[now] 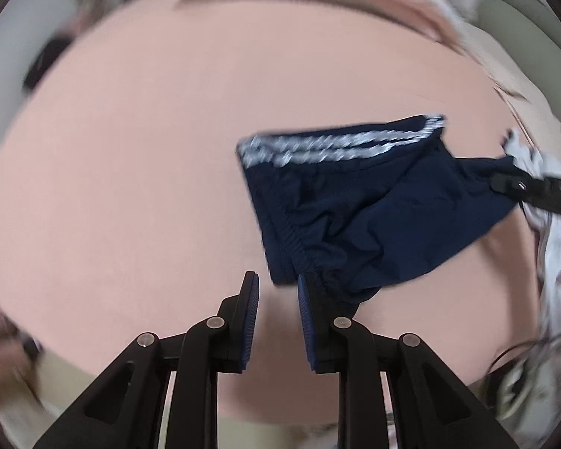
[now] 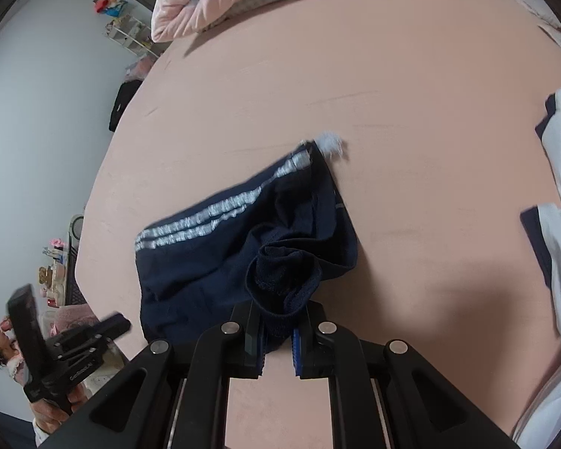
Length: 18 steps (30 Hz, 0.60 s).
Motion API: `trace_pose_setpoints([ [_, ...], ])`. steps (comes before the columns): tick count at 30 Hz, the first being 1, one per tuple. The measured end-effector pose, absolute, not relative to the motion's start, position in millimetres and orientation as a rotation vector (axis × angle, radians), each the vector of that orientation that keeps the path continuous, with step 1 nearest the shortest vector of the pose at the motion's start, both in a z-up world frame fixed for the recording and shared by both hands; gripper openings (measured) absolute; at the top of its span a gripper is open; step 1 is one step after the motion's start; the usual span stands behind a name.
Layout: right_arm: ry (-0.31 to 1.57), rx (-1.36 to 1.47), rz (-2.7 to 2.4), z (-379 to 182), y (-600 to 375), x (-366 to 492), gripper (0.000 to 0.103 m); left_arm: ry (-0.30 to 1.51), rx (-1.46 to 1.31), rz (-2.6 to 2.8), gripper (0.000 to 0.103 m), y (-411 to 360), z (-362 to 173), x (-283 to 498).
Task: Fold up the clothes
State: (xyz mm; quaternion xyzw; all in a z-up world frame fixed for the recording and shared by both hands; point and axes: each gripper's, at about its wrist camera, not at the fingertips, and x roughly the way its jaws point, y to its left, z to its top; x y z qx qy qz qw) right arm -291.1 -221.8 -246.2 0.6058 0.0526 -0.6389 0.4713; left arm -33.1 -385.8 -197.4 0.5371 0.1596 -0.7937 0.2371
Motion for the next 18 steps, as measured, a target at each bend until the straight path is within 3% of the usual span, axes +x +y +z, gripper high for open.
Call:
trace_pose_setpoints([
  [3, 0.138, 1.485, -1.565, -248.5, -220.9, -289.9, 0.009, 0.264, 1.389, -2.283, 0.023, -371.6, -183.6, -25.6],
  [4, 0.142, 1.484, -1.566, -248.1, -221.0, -289.5, 0.009, 0.198, 1.368, -2.300, 0.035, -368.7, -179.6, -22.9],
  [5, 0.145, 1.482, -1.566, -247.8, -221.0, -289.1, 0.009, 0.114, 1.353, -2.311, 0.055, -366.2, -176.4, -20.6],
  [7, 0.152, 1.479, -1.567, -247.1, -221.1, -288.4, 0.009, -0.040, 1.338, -2.334, 0.072, -360.5, -176.6, -21.9],
  [18, 0.183, 1.479, -1.565, -246.6, -219.6, -288.1, 0.010, -0.544, 1.470, -2.378, 0.075, -330.7, -214.4, -31.1],
])
